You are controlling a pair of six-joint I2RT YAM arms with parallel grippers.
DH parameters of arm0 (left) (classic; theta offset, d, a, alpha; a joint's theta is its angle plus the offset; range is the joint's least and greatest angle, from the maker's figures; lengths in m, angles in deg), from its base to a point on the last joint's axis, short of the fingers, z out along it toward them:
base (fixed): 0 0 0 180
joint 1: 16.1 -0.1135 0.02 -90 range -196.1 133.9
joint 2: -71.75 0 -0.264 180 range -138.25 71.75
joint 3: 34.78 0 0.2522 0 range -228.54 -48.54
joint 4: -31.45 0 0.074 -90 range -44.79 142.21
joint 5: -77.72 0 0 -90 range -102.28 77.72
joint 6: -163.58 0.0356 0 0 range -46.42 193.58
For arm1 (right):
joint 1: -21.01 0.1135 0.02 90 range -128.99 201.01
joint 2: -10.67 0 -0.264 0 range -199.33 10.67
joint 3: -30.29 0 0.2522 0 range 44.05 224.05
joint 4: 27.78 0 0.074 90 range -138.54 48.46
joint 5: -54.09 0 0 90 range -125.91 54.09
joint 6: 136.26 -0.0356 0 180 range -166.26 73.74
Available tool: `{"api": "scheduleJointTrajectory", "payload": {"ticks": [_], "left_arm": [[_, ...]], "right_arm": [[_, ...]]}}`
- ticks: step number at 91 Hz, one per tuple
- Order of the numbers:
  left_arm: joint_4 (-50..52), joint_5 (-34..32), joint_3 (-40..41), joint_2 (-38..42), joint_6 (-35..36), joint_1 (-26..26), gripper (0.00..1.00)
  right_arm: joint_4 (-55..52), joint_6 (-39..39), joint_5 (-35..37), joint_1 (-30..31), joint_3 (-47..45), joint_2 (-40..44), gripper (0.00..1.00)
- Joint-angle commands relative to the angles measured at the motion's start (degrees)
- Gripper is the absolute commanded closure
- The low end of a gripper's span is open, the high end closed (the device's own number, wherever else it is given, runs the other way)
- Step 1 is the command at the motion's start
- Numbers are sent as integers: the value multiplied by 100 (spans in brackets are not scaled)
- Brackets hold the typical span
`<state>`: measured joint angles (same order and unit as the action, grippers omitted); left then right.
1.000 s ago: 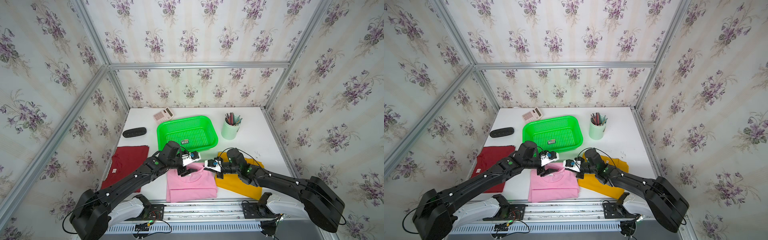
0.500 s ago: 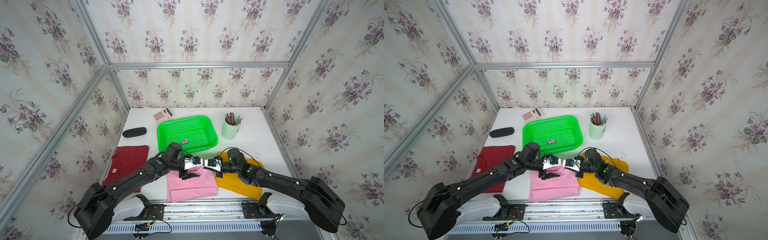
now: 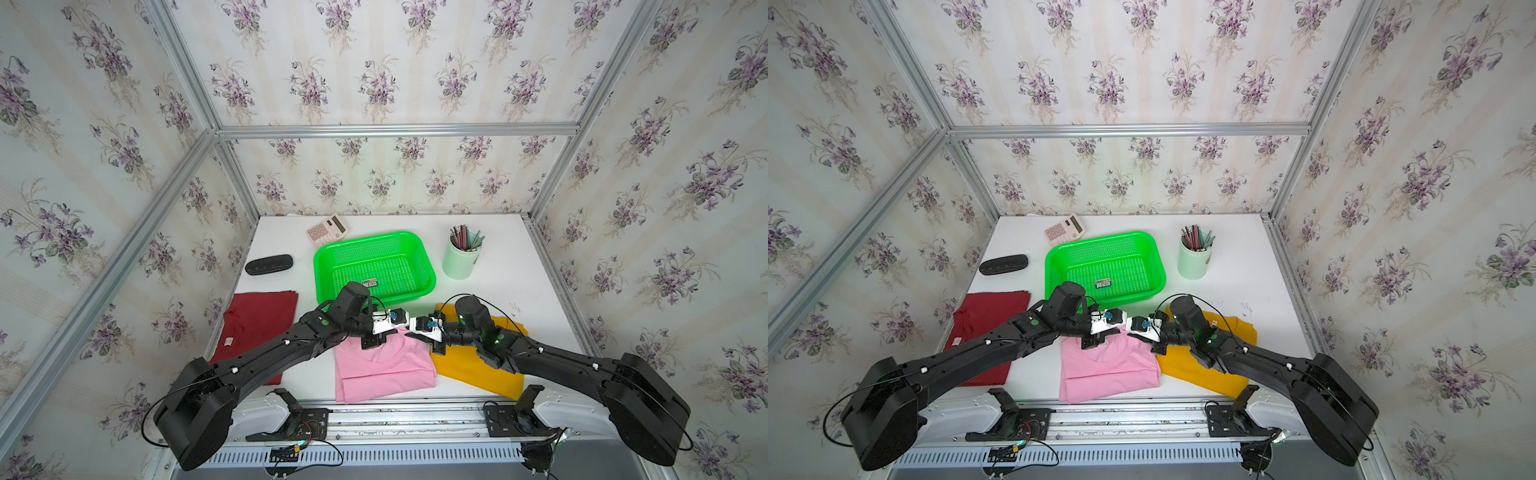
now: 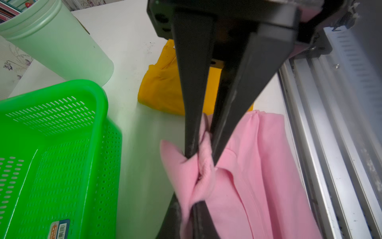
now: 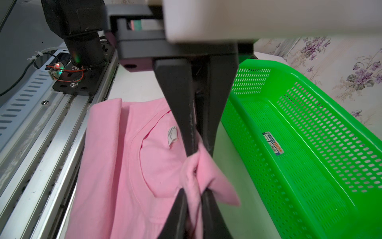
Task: Put the folded t-shirts into the basket
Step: Pick up the T-shirt from the center of the board.
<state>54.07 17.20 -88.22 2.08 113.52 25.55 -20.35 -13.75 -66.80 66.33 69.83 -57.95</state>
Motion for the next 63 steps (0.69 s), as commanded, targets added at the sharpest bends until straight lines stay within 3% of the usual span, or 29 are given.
{"api": "scheduleJointTrajectory", "payload": {"ticks": [1, 16, 18, 20, 38, 41, 54, 63], "left_arm": [[-118, 113, 61, 123, 248, 10, 90], [-60, 250, 203, 300, 378, 12, 90], [-45, 245, 212, 326, 381, 13, 89], [-30, 246, 221, 347, 393, 13, 89], [12, 204, 292, 525, 505, 18, 88], [4, 217, 306, 553, 517, 11, 88], [-142, 343, 391, 702, 570, 18, 86], [-270, 473, 455, 805, 608, 15, 85]], "right_arm": [[192, -228, -30, 1, -12, -28, 54], [-553, -202, -338, -167, 249, -88, 45], [-669, -199, -422, -228, 297, -94, 35], [-759, -210, -513, -290, 345, -102, 33], [-1133, -357, -1861, -875, 591, -118, 29], [-1196, -360, -2028, -943, 639, -165, 23], [-1735, -256, -2890, -981, 1035, -745, 12], [-1991, -161, -3177, -958, 1205, -1132, 12]]}}
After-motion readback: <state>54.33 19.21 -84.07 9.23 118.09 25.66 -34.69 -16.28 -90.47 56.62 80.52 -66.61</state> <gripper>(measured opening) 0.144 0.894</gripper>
